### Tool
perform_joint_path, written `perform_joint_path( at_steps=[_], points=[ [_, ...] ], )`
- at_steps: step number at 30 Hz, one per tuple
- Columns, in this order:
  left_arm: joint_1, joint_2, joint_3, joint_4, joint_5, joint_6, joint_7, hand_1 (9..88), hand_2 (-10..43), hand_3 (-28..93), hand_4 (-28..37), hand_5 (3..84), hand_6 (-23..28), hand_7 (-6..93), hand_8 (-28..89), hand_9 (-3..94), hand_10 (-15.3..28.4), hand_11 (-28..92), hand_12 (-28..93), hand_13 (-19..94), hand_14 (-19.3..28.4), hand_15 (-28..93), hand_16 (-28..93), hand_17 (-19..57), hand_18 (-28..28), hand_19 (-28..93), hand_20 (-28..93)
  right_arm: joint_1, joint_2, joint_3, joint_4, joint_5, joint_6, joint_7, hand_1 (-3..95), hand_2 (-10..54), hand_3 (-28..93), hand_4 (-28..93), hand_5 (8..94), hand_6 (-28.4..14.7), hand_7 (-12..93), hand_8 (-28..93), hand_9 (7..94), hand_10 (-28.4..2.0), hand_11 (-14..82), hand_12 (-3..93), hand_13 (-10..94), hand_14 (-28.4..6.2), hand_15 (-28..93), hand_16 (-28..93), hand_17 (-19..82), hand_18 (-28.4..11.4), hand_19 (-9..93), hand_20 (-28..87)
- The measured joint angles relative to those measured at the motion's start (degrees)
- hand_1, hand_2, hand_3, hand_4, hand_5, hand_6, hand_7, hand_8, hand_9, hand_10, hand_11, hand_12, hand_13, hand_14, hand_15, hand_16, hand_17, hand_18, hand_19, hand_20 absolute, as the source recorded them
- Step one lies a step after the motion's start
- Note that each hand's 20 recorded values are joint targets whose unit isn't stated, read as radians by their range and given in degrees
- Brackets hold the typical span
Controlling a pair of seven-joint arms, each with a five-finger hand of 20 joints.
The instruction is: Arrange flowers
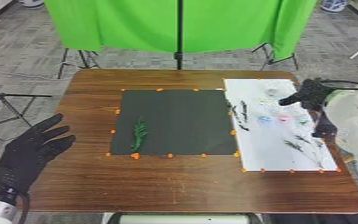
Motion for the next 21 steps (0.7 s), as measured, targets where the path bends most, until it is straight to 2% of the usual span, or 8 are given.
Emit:
perform_joint_path(
  at_steps=[4, 10, 14, 21],
  points=[
    [0.0, 0.05, 0.0, -0.03, 0.0, 0.08, 0.09, 25.8, -1.1, 71, -26.2, 33.9, 1.8, 24.9, -12, 30.1, 13.2, 31, 14, 28, 15.8, 47, -2, -7.1, 23.6, 54, 10, -6.7, 2.7, 6.7, -0.3, 0.0, -2.2, -1.5, 9.3, -8.0, 68, -28, 59.2, -6.7, 48, -17, 64.7, -14.9, 58.7, 33.8, 62, -13.5, 77, 26, 35, -21.0, 93, 43],
    [0.2, 0.03, -0.06, -0.28, 0.03, 0.27, 0.37, 25.8, -1.2, 71, -26.1, 33.8, 1.7, 25.1, -12, 30.2, 13.2, 30, 14, 28, 15.8, 47, -2, -7.1, 23.6, 54, 10, -17.0, 3.9, 15.8, -0.3, -3.0, 1.2, -8.7, 11.7, -9.4, 69, -28, 60.4, -5.7, 50, -19, 65.7, -14.5, 59.1, 34.5, 64, -12.8, 77, 26, 35, -20.9, 93, 43],
    [0.8, -0.17, -0.19, -0.65, 0.05, 0.54, 0.64, 25.8, -1.2, 71, -26.2, 33.8, 1.7, 25.1, -12, 30.2, 13.2, 31, 14, 28, 15.8, 47, -2, -7.1, 23.6, 54, 10, -21.4, 4.1, 16.6, -0.1, -4.7, 2.7, -8.3, 13.5, -9.5, 69, -28, 61.4, -5.0, 51, -20, 66.5, -13.9, 59.3, 34.5, 65, -12.4, 77, 27, 35, -20.8, 93, 42],
    [0.9, -0.57, -0.08, -0.67, 0.1, 0.94, 0.56, 25.7, -1.1, 71, -26.2, 33.9, 1.7, 25.0, -12, 30.1, 13.2, 31, 14, 28, 15.9, 47, -2, -7.1, 23.6, 54, 10, -24.0, 3.0, 15.6, 0.6, -5.1, 2.9, -8.2, 14.7, -9.5, 69, -28, 61.9, -4.5, 51, -20, 67.4, -13.8, 59.3, 34.6, 65, -12.1, 77, 27, 35, -20.7, 93, 42]
  ],
)
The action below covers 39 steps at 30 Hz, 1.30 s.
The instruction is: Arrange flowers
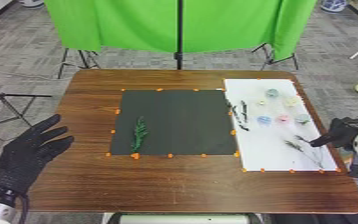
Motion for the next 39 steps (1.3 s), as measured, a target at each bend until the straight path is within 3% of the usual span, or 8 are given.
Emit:
perform_joint_path(
  at_steps=[14, 18, 20, 22, 24, 26, 33, 39],
  points=[
    [-0.4, -0.24, 0.25, 0.01, 0.04, 0.26, -0.2, 25.7, -1.1, 71, -26.3, 33.9, 1.8, 25.1, -12, 30.2, 13.1, 31, 14, 28, 15.8, 47, -2, -7.0, 23.6, 54, 10, 0.0, -2.1, -3.8, 2.7, -3.2, 3.1, -0.3, 17.9, -9.5, 73, -28, 66.0, -3.0, 53, -22, 72.7, -12.5, 59.0, 34.1, 68, -11.4, 77, 27, 37, -20.3, 93, 43],
    [-0.4, -0.25, 0.36, 0.01, 0.04, 0.26, -0.2, 25.7, -1.0, 71, -26.3, 33.9, 1.8, 25.0, -12, 30.2, 13.2, 31, 14, 28, 15.8, 47, -2, -7.1, 23.6, 54, 10, 0.0, -2.4, -4.6, 3.8, -4.1, 6.5, -0.9, 23.3, -9.5, 73, -28, 68.6, -1.5, 54, -23, 75.7, -11.6, 59.2, 34.6, 70, -11.1, 77, 28, 39, -20.3, 93, 46],
    [-0.4, -0.25, 0.42, 0.01, 0.05, 0.26, -0.2, 25.6, -1.1, 71, -26.3, 33.9, 1.8, 25.0, -12, 30.2, 13.2, 31, 14, 28, 15.9, 47, -2, -7.1, 23.6, 54, 10, -0.1, -2.6, -4.6, 4.4, -4.0, 7.9, -1.2, 33.7, -9.5, 72, -28, 73.5, 0.4, 55, -25, 80.3, -9.7, 58.4, 34.6, 74, -9.8, 76, 29, 43, -19.9, 93, 49],
    [-0.4, -0.27, 0.5, 0.01, 0.05, 0.25, -0.2, 25.6, -1.1, 71, -26.3, 33.9, 1.8, 25.0, -12, 30.2, 13.2, 30, 14, 28, 15.9, 47, -2, -7.0, 23.6, 54, 10, -0.5, -2.8, -4.5, 4.7, -4.0, 9.4, -1.6, 37.3, -9.5, 71, -28, 75.1, 1.0, 55, -25, 81.7, -9.1, 58.0, 34.5, 76, -9.3, 76, 29, 43, -19.7, 93, 49],
    [-0.4, -0.28, 0.51, 0.01, 0.05, 0.24, -0.19, 25.7, -1.1, 71, -26.4, 33.9, 1.8, 25.0, -12, 30.2, 13.2, 31, 14, 28, 15.9, 47, -2, -7.0, 23.6, 54, 10, -1.0, -2.9, -4.3, 4.8, -4.0, 10.6, -2.5, 43.6, -9.5, 67, -28, 77.7, 0.8, 54, -9, 85.8, -8.1, 56.0, 34.6, 79, -8.2, 74, 30, 46, -19.5, 93, 51],
    [-0.3, -0.3, 0.51, 0.01, 0.06, 0.21, -0.17, 25.7, -1.1, 71, -26.4, 33.9, 1.8, 25.1, -12, 30.2, 13.2, 31, 14, 28, 15.9, 47, -2, -7.1, 23.6, 54, 10, -1.4, -3.1, -3.9, 4.8, -4.4, 11.0, -4.1, 46.7, -9.5, 67, -28, 80.9, 0.6, 53, -4, 88.7, -7.5, 54.8, 34.0, 81, -7.6, 74, 30, 48, -19.3, 93, 53],
    [-0.2, -0.31, 0.5, 0.05, 0.07, 0.1, -0.15, 25.7, -1.1, 71, -26.4, 33.9, 1.8, 25.1, -12, 30.2, 13.2, 30, 14, 28, 15.9, 47, -2, -7.1, 23.6, 54, 10, -2.7, -4.1, -2.9, 4.2, -4.4, 11.8, -8.2, 41.6, -9.5, 82, -28, 84.0, -0.3, 54, 2, 92.4, -7.7, 58.1, 34.5, 84, -8.0, 78, 31, 51, -20.4, 93, 61],
    [-0.3, -0.29, 0.46, 0.09, 0.1, -0.04, -0.14, 25.7, -1.0, 71, -26.4, 33.9, 1.8, 25.1, -12, 30.2, 13.2, 30, 14, 28, 15.9, 47, -2, -7.1, 23.6, 54, 10, -5.2, -5.0, -2.9, 3.7, -1.6, 19.3, -6.6, 41.0, -9.5, 85, -28, 84.8, 0.1, 56, 2, 93.1, -7.4, 60.2, 34.9, 86, -7.9, 79, 30, 54, -20.8, 93, 65]
  ],
)
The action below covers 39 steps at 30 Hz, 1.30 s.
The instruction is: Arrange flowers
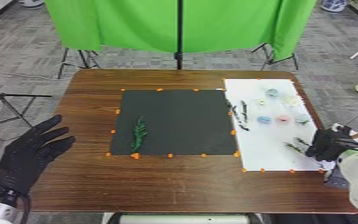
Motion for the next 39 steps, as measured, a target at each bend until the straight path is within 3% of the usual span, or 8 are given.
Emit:
perform_joint_path(
  at_steps=[7, 17, 21, 26, 39],
  points=[
    [0.0, 0.05, -0.07, 0.03, 0.01, -0.08, 0.0, 25.8, -1.0, 71, -26.3, 33.9, 1.8, 25.2, -12, 30.2, 13.1, 30, 14, 28, 15.9, 47, -2, -7.1, 23.6, 54, 10, 1.4, -1.3, -0.6, -5.9, 2.4, -1.7, 9.6, 40.5, -9.5, 85, -28, 85.0, 0.4, 56, 3, 93.2, -7.1, 60.4, 35.4, 86, -7.5, 79, 31, 54, -20.8, 93, 66],
    [-0.1, 0.19, -0.07, 0.03, 0.01, 0.0, -0.31, 25.7, -0.9, 71, -26.4, 33.9, 1.7, 25.2, -12, 30.2, 13.2, 30, 14, 28, 15.9, 47, -2, -7.0, 23.6, 54, 10, 14.0, -2.0, -9.3, -12.1, 2.3, -2.0, 8.5, 40.1, -9.5, 84, -28, 85.6, 0.5, 55, 3, 93.3, -6.8, 61.6, 35.9, 87, -7.0, 80, 31, 56, -21.0, 93, 68],
    [-0.1, 0.19, -0.06, -0.01, 0.01, 0.14, -0.59, 25.6, -1.0, 71, -26.2, 33.9, 1.7, 25.1, -12, 30.2, 13.2, 30, 14, 28, 15.9, 47, -2, -7.0, 23.6, 54, 10, 21.8, -4.4, -16.8, -11.8, 2.9, -5.9, 7.0, 40.1, -9.5, 84, -28, 85.8, 0.5, 54, 3, 93.3, -6.8, 61.5, 36.1, 87, -6.9, 80, 31, 56, -21.0, 93, 68],
    [-0.2, 0.19, 0.15, -0.01, 0.01, 0.19, -1.18, 25.7, -0.9, 71, -26.3, 33.9, 1.7, 25.1, -12, 30.2, 13.2, 30, 14, 28, 15.8, 47, -2, -7.1, 23.6, 54, 10, 31.8, -11.2, -28.3, -7.1, 0.8, -11.1, 3.4, 40.4, -9.5, 84, -28, 84.7, 0.5, 55, 4, 92.4, -7.1, 61.5, 36.5, 87, -7.3, 80, 31, 56, -21.0, 93, 68],
    [-1.6, 0.42, 1.45, 0.19, -0.03, 0.34, -2.31, 25.8, -0.9, 71, -26.2, 33.9, 1.7, 25.2, -12, 30.2, 13.3, 30, 14, 28, 15.9, 47, -2, -7.1, 23.6, 54, 10, 42.6, -29.5, -48.3, 9.9, -18.6, -8.6, 0.1, 41.0, -9.5, 82, -28, 83.7, 0.6, 55, 3, 91.8, -7.2, 61.1, 36.2, 86, -7.3, 80, 31, 55, -21.0, 93, 68]
  ],
)
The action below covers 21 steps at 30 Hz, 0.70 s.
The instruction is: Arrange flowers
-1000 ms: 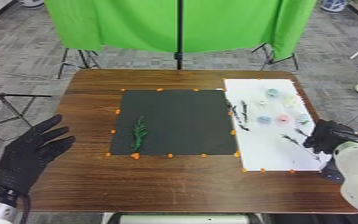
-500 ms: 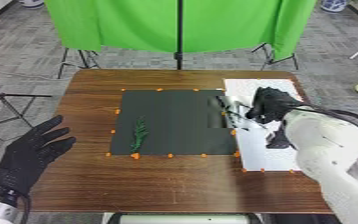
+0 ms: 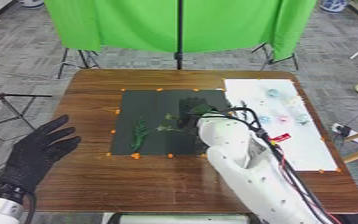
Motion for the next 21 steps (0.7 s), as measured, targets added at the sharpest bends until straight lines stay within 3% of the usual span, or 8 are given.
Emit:
perform_joint_path(
  at_steps=[5, 8, 10, 16, 21],
  points=[
    [0.1, 0.03, 0.0, 0.01, 0.0, -0.1, 0.01, 25.8, -0.9, 71, -26.2, 34.0, 1.7, 25.2, -12, 30.3, 13.2, 30, 14, 28, 15.8, 47, -2, -7.1, 23.6, 54, 10, 0.1, -1.1, -3.9, 2.4, -12.9, 2.2, -2.3, 39.4, -9.5, 82, -28, 84.0, 1.0, 54, 2, 91.9, -7.1, 60.8, 36.1, 86, -7.2, 80, 31, 55, -21.0, 93, 67],
    [0.1, 0.01, 0.0, 0.05, 0.0, -0.19, 0.03, 25.8, -0.9, 71, -26.3, 34.0, 1.7, 25.2, -12, 30.3, 13.2, 30, 14, 28, 15.8, 47, -2, -7.1, 23.6, 54, 10, 0.1, -1.5, -4.8, 3.5, -14.0, 2.5, -1.1, 36.7, -9.5, 84, -28, 84.9, 1.6, 54, -7, 92.0, -6.9, 60.5, 36.1, 86, -7.2, 79, 31, 55, -21.0, 93, 67],
    [0.1, 0.0, 0.0, 0.09, 0.0, -0.24, 0.04, 25.8, -0.9, 71, -26.3, 33.9, 1.7, 25.2, -12, 30.2, 13.2, 31, 14, 28, 15.9, 47, -2, -7.0, 23.6, 54, 10, 0.1, -1.9, -5.0, 4.0, -13.5, 2.1, 0.6, 31.8, -5.2, 84, -28, 85.8, 1.8, 55, -19, 92.6, -7.1, 58.7, 35.8, 86, -7.2, 79, 31, 55, -20.9, 93, 66],
    [0.3, -0.01, 0.0, 0.14, 0.0, -0.29, 0.1, 25.8, -1.0, 71, -26.3, 34.0, 1.8, 25.1, -12, 30.3, 13.2, 30, 14, 28, 15.9, 47, -2, -7.1, 23.6, 54, 10, 0.1, -4.0, -2.7, 3.9, -5.3, -5.8, 4.7, 22.7, 5.0, 79, -28, 87.9, 1.2, 50, -19, 93.7, -7.1, 55.9, 34.4, 88, -6.8, 77, 29, 57, -21.2, 93, 65],
    [0.2, 0.02, 0.05, 0.26, 0.0, -0.37, 0.08, 25.7, -1.0, 71, -26.4, 34.0, 1.8, 25.0, -12, 30.2, 13.2, 31, 14, 28, 15.9, 47, -2, -7.1, 23.6, 54, 10, 0.0, -5.5, -0.3, 3.3, 2.3, -5.8, 6.3, 18.3, 9.2, 76, -28, 88.7, 0.2, 46, -17, 93.7, -7.3, 55.2, 32.7, 89, -6.8, 75, 30, 58, -21.5, 93, 65]
  ],
)
